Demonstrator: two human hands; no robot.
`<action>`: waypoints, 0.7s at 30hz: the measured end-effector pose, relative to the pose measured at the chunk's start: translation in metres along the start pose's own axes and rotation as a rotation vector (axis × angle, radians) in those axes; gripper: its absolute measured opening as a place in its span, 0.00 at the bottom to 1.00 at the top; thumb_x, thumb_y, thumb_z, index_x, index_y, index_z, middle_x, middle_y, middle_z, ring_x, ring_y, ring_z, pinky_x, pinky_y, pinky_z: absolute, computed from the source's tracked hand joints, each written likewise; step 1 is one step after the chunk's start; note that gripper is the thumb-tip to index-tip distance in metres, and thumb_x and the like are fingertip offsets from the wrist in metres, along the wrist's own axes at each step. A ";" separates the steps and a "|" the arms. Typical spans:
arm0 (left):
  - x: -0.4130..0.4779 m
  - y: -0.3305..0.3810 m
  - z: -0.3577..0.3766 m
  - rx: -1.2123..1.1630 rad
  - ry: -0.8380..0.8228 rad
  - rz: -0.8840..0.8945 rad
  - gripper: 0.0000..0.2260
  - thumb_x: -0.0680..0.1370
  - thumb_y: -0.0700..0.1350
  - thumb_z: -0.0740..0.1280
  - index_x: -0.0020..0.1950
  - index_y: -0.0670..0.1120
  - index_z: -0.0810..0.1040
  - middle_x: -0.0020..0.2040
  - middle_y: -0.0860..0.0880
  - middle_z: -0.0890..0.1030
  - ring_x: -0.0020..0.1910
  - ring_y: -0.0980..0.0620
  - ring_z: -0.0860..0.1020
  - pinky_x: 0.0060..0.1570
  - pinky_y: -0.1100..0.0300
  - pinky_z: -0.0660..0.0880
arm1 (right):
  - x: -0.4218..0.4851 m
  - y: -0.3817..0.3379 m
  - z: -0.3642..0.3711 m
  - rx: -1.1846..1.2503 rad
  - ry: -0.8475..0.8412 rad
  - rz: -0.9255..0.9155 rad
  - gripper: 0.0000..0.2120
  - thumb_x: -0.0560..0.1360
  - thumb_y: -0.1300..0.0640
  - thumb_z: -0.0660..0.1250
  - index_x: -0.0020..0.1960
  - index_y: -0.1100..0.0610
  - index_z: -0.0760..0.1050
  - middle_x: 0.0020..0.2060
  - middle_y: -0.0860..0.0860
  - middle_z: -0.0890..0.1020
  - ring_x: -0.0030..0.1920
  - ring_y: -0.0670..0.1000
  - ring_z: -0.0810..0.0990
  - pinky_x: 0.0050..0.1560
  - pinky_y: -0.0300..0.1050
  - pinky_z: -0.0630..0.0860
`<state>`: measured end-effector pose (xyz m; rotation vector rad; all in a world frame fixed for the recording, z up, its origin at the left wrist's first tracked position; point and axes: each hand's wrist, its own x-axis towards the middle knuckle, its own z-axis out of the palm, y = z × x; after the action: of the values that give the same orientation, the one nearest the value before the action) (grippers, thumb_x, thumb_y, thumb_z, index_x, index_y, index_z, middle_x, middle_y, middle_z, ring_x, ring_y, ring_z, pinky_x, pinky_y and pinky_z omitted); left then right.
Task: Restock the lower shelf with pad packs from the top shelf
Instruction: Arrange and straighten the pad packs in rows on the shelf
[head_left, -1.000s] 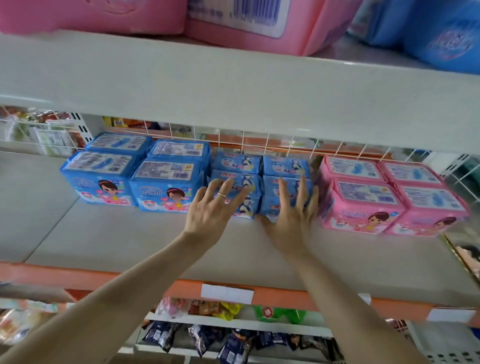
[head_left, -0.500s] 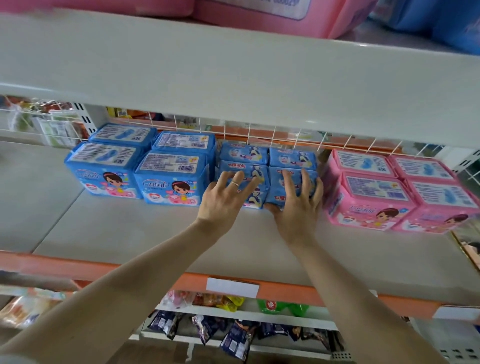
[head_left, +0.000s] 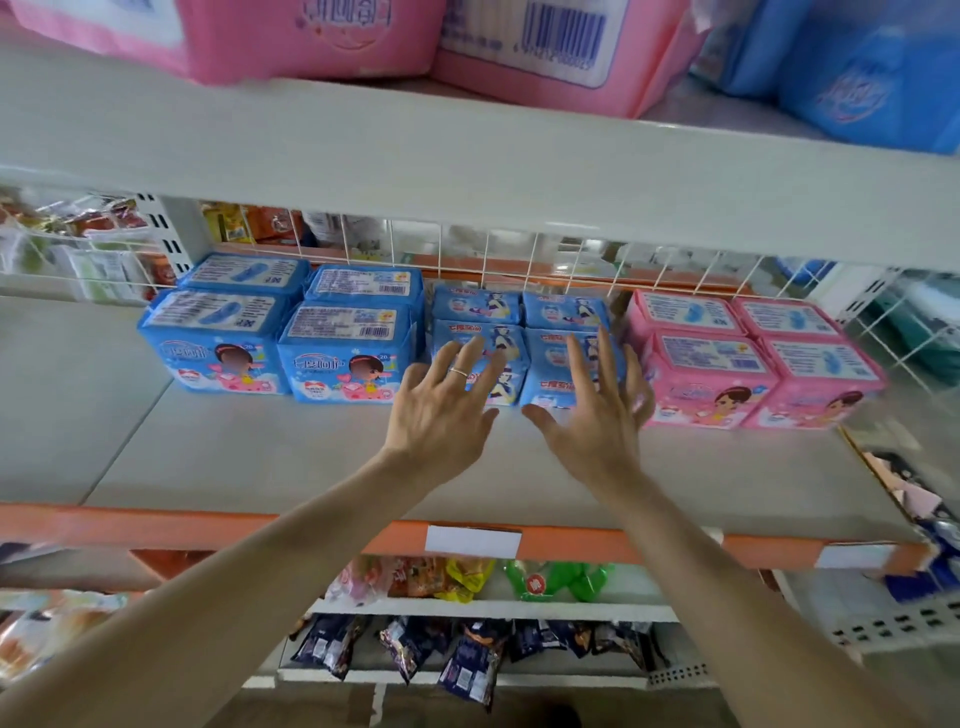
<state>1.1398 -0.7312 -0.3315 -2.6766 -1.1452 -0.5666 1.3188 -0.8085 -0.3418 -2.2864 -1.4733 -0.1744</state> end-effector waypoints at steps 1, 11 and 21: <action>-0.004 0.000 -0.003 -0.007 0.004 0.019 0.30 0.79 0.59 0.64 0.78 0.52 0.61 0.78 0.47 0.64 0.74 0.44 0.65 0.62 0.47 0.70 | -0.005 -0.003 -0.003 -0.001 -0.011 0.005 0.45 0.70 0.23 0.50 0.80 0.44 0.48 0.81 0.48 0.43 0.79 0.56 0.42 0.73 0.69 0.49; -0.040 -0.009 -0.017 -0.088 -0.049 0.040 0.30 0.80 0.62 0.61 0.78 0.49 0.63 0.79 0.46 0.63 0.75 0.43 0.64 0.70 0.45 0.65 | -0.055 -0.026 -0.030 -0.025 0.034 0.013 0.38 0.74 0.28 0.47 0.80 0.44 0.52 0.81 0.48 0.47 0.79 0.56 0.45 0.72 0.66 0.51; -0.099 -0.004 -0.039 -0.159 -0.076 -0.172 0.29 0.80 0.63 0.56 0.77 0.50 0.62 0.80 0.47 0.60 0.78 0.43 0.59 0.74 0.43 0.60 | -0.101 -0.036 -0.039 0.011 -0.097 -0.061 0.38 0.75 0.29 0.47 0.80 0.44 0.51 0.81 0.47 0.43 0.80 0.53 0.40 0.73 0.66 0.47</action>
<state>1.0639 -0.8049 -0.3366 -2.7704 -1.4183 -0.6119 1.2473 -0.8963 -0.3289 -2.2709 -1.5900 -0.0729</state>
